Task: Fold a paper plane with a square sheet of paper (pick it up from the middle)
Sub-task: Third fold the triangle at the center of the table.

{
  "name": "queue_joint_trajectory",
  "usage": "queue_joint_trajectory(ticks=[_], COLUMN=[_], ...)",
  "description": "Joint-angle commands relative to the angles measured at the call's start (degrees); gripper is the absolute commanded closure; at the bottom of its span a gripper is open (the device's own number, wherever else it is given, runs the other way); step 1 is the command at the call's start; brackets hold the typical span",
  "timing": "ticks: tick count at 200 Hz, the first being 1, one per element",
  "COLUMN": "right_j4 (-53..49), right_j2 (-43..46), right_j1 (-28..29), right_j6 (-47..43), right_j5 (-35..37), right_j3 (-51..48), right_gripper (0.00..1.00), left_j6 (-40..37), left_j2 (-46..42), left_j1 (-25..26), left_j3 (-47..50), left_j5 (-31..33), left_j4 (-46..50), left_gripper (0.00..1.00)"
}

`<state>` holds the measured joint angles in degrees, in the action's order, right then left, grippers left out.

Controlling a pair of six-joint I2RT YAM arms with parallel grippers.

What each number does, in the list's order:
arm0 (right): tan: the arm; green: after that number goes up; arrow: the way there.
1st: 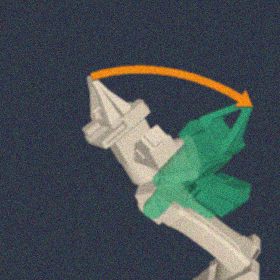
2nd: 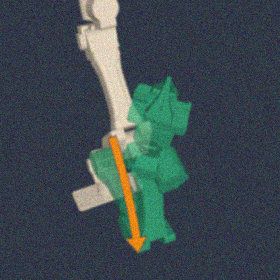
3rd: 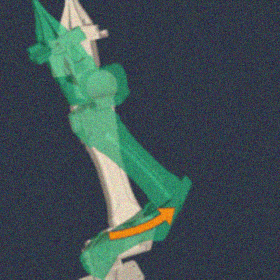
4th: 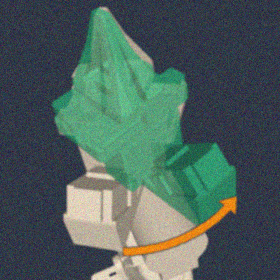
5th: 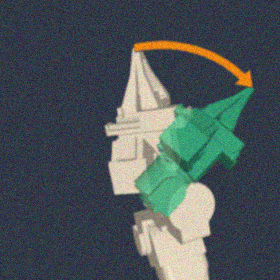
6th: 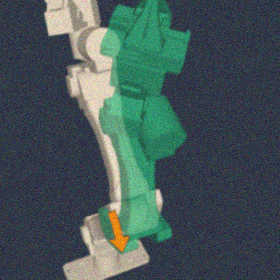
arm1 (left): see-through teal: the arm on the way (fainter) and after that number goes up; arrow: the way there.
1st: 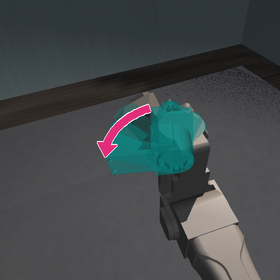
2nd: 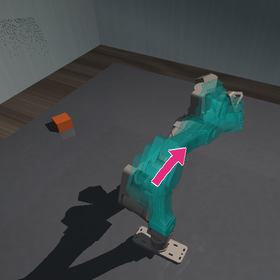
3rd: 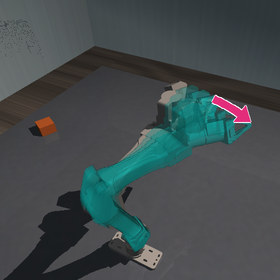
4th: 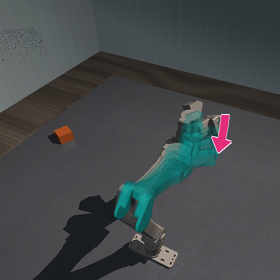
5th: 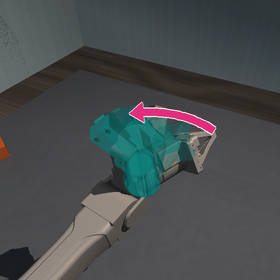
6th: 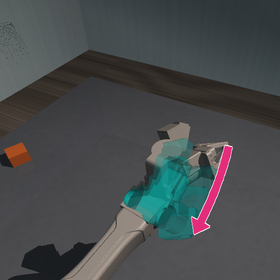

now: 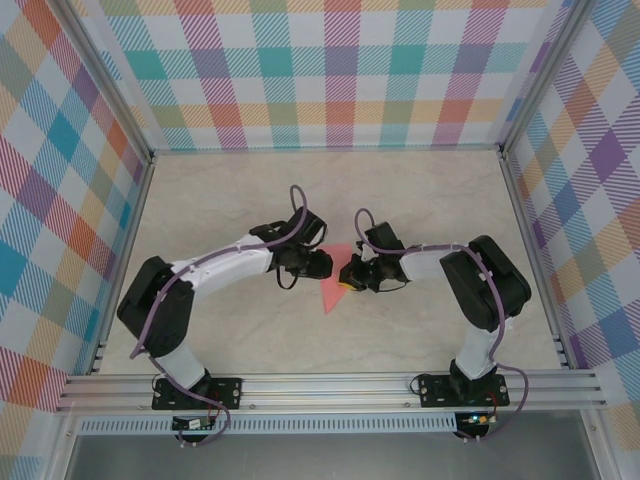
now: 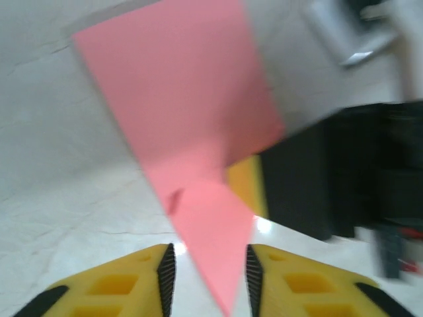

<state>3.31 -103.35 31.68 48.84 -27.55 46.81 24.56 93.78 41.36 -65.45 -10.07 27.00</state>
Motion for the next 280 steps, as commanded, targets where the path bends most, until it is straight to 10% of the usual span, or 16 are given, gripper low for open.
queue_joint_trajectory(ticks=[1,133,280], right_j4=[-4.5,-7.4,-9.0], right_j2=[-1.3,-2.5,-3.1], right_j1=[0.7,0.7,0.7], right_j6=[0.3,-0.7,-1.1], right_j5=[5.0,5.7,6.3], right_j3=[-1.2,0.1,0.8], right_gripper=[0.92,0.92,0.92], left_j6=[8.6,14.5,7.7], left_j2=[-2.8,6.8,4.7], left_j1=[-0.3,1.1,1.0], left_j3=[5.1,13.8,20.1], left_j5=[-11.7,-23.9,-16.0], left_j4=[-7.1,-23.6,-12.1], left_gripper=[0.71,0.76,0.79])
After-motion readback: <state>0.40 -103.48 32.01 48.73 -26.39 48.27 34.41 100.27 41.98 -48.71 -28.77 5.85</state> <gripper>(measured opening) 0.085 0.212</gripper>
